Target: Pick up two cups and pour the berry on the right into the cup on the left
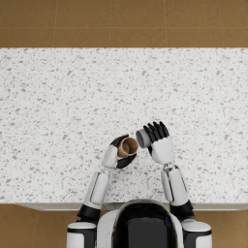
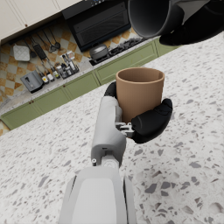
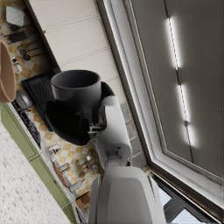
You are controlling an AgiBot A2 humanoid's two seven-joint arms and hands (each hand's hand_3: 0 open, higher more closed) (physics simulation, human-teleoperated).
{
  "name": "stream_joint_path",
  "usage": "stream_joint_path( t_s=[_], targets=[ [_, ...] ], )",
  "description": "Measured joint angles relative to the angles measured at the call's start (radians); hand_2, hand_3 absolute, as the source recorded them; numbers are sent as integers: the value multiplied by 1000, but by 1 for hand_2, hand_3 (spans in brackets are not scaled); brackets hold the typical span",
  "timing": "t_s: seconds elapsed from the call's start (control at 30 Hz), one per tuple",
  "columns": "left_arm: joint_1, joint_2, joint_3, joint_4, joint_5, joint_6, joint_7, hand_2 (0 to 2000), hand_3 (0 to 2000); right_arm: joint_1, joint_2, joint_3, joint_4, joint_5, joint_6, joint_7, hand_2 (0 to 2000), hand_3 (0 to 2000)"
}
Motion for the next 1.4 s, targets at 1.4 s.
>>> stream_joint_path(
  t_s=[1.4],
  targets=[
    [28, 35, -20, 20, 0, 1, 2, 2000, 1280, 25, -3, 51, 46, 703, -2, 2, 2000, 1280]
  ],
)
